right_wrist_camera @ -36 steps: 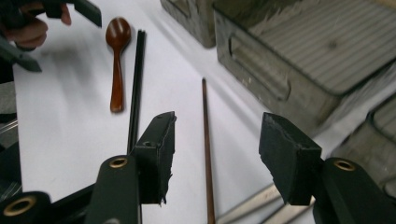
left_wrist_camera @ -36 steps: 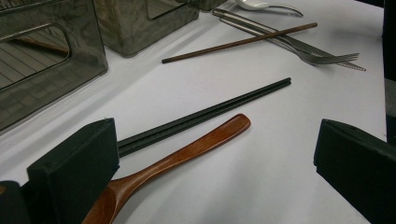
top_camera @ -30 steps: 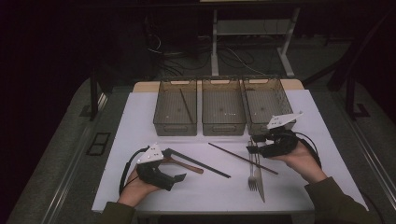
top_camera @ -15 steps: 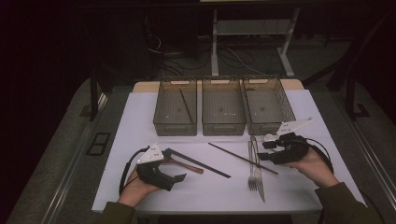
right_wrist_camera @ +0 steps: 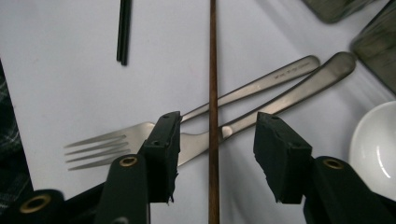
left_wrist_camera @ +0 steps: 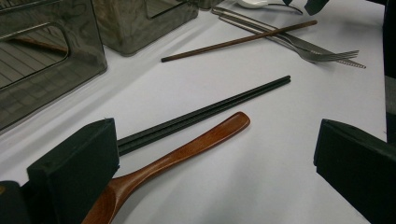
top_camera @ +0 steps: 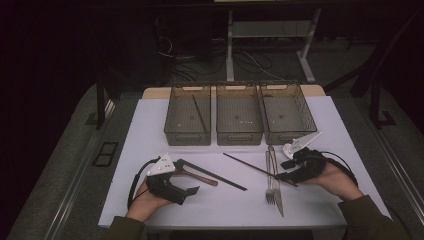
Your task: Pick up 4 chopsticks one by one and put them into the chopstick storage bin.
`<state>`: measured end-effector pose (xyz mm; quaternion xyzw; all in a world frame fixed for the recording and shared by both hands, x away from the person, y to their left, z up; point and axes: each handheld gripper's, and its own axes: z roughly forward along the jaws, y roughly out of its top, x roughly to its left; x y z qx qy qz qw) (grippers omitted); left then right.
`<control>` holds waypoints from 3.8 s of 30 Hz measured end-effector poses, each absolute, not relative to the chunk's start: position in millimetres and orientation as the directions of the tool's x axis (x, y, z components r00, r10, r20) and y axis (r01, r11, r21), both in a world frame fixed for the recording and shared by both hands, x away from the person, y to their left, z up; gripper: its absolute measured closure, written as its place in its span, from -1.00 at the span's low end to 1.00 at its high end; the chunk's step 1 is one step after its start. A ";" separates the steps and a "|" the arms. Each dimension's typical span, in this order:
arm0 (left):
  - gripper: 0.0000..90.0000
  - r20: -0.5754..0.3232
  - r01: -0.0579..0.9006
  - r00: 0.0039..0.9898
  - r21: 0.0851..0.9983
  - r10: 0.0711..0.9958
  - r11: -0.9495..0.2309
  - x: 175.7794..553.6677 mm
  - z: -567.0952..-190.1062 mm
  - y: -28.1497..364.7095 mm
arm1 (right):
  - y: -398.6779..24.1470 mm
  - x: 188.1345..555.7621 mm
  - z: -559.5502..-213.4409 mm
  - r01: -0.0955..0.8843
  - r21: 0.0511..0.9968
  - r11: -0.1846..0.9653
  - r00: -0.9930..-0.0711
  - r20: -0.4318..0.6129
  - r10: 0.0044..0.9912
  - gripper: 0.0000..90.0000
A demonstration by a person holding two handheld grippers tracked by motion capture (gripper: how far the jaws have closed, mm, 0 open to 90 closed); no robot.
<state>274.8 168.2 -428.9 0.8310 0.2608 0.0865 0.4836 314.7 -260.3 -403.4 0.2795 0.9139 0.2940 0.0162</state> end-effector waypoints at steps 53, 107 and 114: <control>-1.00 -0.104 0.345 0.855 0.845 0.508 -0.408 274.9 -429.1 167.4 | -240.1 322.1 -421.8 0.452 0.308 0.837 -0.886 0.047 0.461 0.85; -1.00 -0.143 0.381 0.838 0.844 0.526 -0.377 275.7 -434.4 164.7 | -267.4 331.9 -393.1 0.538 0.615 0.576 -0.806 0.176 0.565 0.85; -1.00 -0.137 0.379 0.838 0.843 0.529 -0.382 275.1 -434.3 165.1 | -265.4 339.9 -390.0 0.547 0.641 0.539 -0.794 0.193 0.576 0.85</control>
